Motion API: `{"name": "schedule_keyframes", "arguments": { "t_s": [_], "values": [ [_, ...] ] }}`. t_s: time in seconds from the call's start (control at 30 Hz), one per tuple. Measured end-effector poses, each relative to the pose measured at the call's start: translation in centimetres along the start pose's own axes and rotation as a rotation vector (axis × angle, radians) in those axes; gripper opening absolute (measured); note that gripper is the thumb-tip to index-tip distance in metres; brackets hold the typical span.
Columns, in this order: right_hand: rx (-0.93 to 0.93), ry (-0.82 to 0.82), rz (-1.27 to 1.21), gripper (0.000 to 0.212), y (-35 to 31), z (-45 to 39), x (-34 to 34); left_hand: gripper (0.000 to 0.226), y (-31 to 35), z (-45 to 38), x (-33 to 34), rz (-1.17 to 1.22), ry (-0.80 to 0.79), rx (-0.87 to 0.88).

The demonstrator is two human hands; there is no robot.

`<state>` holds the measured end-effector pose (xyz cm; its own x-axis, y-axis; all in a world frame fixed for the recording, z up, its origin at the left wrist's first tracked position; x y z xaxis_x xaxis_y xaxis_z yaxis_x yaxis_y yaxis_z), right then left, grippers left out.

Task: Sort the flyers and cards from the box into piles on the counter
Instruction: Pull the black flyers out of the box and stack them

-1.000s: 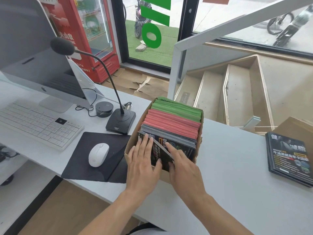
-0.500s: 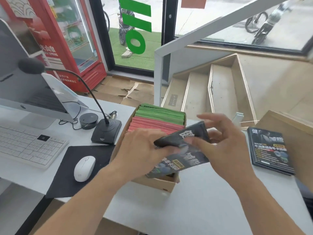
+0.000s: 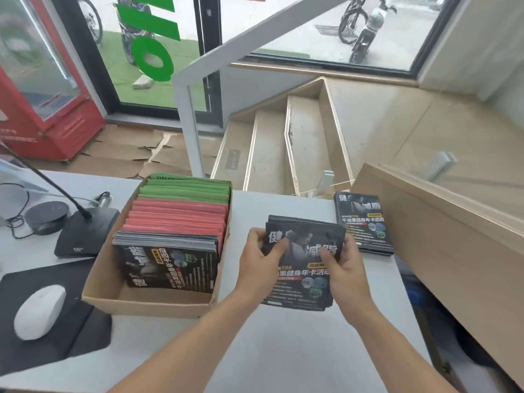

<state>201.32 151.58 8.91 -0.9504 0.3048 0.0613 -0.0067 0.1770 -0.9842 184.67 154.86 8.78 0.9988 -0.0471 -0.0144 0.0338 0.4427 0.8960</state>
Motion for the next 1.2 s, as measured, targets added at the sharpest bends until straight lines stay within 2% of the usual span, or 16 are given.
{"name": "schedule_keyframes", "arguments": {
  "t_s": [0.13, 0.33, 0.4, 0.47, 0.5, 0.6, 0.73, 0.93, 1.1, 1.2],
  "values": [
    [-0.030, -0.017, 0.037, 0.027, 1.7, 0.0, -1.4, 0.023, -1.0, -0.4, 1.7, 0.020, 0.043, 0.070],
    [-0.029, -0.055, 0.006, 0.030, 2.8, 0.2, -2.9, 0.024, -1.8, 0.3, 2.9, 0.029, 0.010, 0.121],
    [-0.077, -0.052, 0.026, 0.045, 2.5, 0.4, -3.1, 0.032, -1.7, 0.6, 3.4, 0.004, 0.036, 0.158],
    [-0.127, -0.071, 0.115, 0.068, 2.2, 0.6, -3.3, 0.050, -1.5, 0.9, 3.5, -0.053, 0.075, 0.226],
    [-0.157, -0.094, 0.185, 0.071, 2.2, 0.6, -3.3, 0.054, -1.4, 0.9, 3.5, -0.098, 0.098, 0.284],
    [-0.251, -0.152, 0.334, 0.062, 2.3, 0.4, -3.5, 0.042, -1.5, 0.5, 3.3, -0.215, 0.133, 0.439],
    [-0.308, -0.164, 0.394, 0.057, 2.3, 0.0, -3.7, 0.035, -1.4, 0.3, 3.3, -0.200, 0.131, 0.440],
    [-0.487, -0.139, 0.432, 0.049, 2.7, -0.2, -4.0, 0.034, -1.5, 0.0, 3.6, -0.157, 0.130, 0.457],
    [-0.505, -0.146, 0.499, 0.057, 3.4, 0.2, -4.1, 0.033, -1.8, 0.0, 3.9, -0.197, 0.124, 0.512],
    [-0.369, -0.146, 0.474, 0.069, 3.5, -0.1, -4.2, 0.034, -1.5, -0.8, 4.2, -0.168, 0.133, 0.480]
  ]
}}
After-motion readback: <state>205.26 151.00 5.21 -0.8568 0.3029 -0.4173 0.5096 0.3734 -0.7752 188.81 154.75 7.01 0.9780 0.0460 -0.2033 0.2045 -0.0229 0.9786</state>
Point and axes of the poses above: each hand's wrist, its own z-axis away from the middle knuckle, its own x-axis out of the palm, y = z × x, the point moved 2 cm from there along -z, towards the middle knuckle, and after that the axes turned 14 degrees about -x, right-handed, at the moved point
